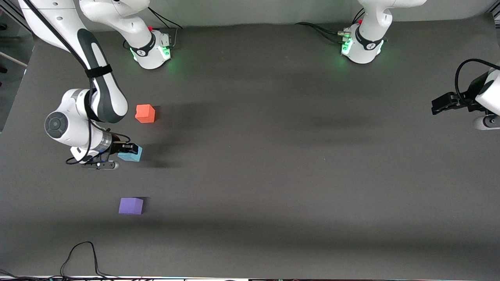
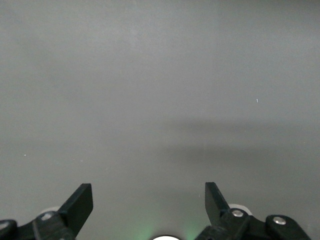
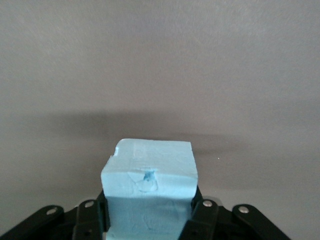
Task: Place blue block between orange and purple blocks
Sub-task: 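Lower the blue block between the orange and purple blocks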
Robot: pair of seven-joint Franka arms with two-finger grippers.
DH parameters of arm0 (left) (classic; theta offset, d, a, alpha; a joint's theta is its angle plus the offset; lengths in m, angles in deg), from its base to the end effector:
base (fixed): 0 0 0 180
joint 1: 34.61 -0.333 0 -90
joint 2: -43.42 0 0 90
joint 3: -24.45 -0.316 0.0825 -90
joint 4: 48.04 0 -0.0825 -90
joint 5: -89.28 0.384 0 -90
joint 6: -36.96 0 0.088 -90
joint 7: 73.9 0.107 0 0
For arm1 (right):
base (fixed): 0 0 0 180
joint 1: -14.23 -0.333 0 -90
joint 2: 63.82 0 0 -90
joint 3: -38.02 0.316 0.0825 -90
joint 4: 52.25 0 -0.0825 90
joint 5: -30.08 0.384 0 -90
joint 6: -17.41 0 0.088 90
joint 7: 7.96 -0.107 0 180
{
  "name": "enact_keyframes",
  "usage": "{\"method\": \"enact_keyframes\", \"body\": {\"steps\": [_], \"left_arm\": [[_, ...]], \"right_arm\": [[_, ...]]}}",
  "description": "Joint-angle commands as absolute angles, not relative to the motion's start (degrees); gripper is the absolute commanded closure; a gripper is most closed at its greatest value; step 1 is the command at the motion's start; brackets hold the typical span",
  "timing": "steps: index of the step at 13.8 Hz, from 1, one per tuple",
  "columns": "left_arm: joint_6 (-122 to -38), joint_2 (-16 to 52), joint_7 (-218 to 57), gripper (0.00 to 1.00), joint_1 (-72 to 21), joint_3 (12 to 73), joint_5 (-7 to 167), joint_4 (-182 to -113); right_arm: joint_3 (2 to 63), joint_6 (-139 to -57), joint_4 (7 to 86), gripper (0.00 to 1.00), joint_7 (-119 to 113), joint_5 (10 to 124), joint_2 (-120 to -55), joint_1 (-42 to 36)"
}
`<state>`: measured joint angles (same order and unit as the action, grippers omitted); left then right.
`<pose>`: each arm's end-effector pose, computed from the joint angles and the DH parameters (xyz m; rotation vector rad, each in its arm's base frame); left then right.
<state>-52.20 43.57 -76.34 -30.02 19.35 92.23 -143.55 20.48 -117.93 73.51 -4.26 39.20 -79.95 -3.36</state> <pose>0.5476 0.0105 0.5797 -3.0832 -0.0762 0.1657 0.5454 0.0020 0.2531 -3.1123 0.0719 0.1493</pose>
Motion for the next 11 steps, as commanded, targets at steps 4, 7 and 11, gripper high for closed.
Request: {"method": "enact_keyframes", "body": {"steps": [4,7,11], "left_arm": [[-50.58,42.98,-75.48,0.00,-29.60,19.09,92.53,-141.82],[-50.58,42.98,-75.48,0.00,-29.60,19.09,92.53,-141.82],[-50.58,42.98,-75.48,0.00,-29.60,19.09,92.53,-141.82]], "right_arm": [[21.06,-123.31,74.05,0.86,-0.49,39.22,-84.91,-2.82],[22.80,-124.53,73.96,0.73,-0.49,39.31,-86.76,-2.13],[27.64,-124.62,73.96,0.29,-0.31,39.13,-86.76,1.74]]}}
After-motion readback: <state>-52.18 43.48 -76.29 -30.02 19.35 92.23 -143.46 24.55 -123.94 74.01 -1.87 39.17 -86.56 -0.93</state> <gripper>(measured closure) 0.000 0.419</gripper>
